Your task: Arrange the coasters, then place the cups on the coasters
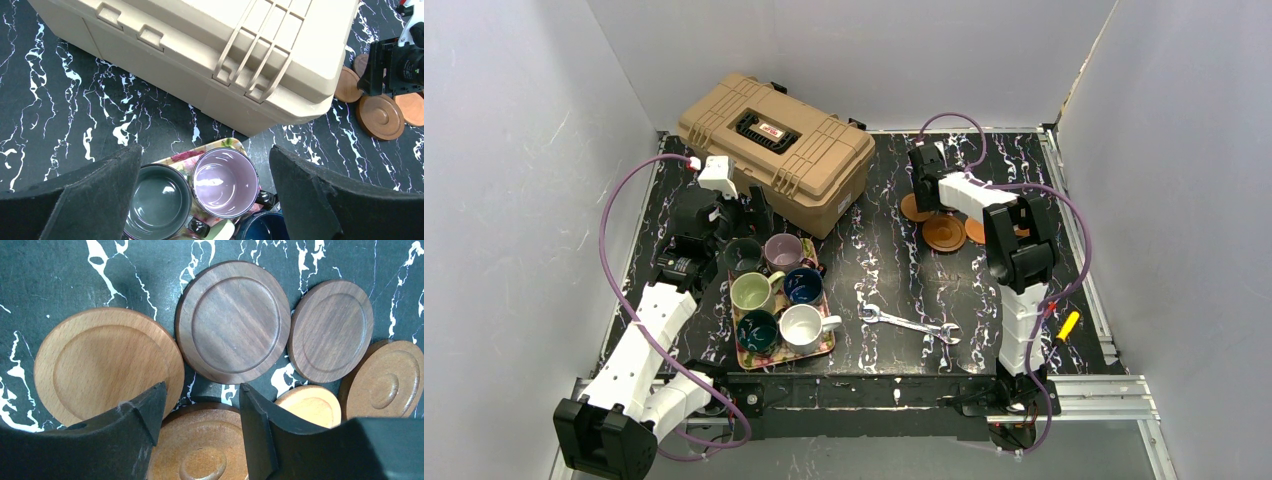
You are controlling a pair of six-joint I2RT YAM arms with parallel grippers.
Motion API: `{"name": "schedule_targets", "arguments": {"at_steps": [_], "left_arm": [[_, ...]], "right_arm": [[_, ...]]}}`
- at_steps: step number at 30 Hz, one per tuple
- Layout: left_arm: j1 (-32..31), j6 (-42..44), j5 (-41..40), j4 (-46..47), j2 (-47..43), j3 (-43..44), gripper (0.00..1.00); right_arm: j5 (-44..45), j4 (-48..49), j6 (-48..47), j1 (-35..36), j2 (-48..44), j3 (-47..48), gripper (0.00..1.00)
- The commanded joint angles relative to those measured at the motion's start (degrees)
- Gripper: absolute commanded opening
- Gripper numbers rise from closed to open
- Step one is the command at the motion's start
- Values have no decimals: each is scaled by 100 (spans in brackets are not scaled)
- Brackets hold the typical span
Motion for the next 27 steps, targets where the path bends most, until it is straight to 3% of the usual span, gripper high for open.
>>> {"name": "schedule_targets", "arguments": {"at_steps": [1, 10, 21, 27], "left_arm": [[-35, 2, 77, -36, -23, 188, 98], [-33, 1, 64, -54, -14, 196, 98], [-32, 10, 59, -53, -32, 196, 98], [-35, 4, 55, -47, -52, 196, 98]], "right_arm": [[-217, -319, -7, -67, -338, -47, 65], [-1045, -461, -81, -61, -799, 164, 74], [-1043, -584, -2, -207, -1531, -646, 97], [-1334, -505, 92, -485, -1583, -1014, 99]]}}
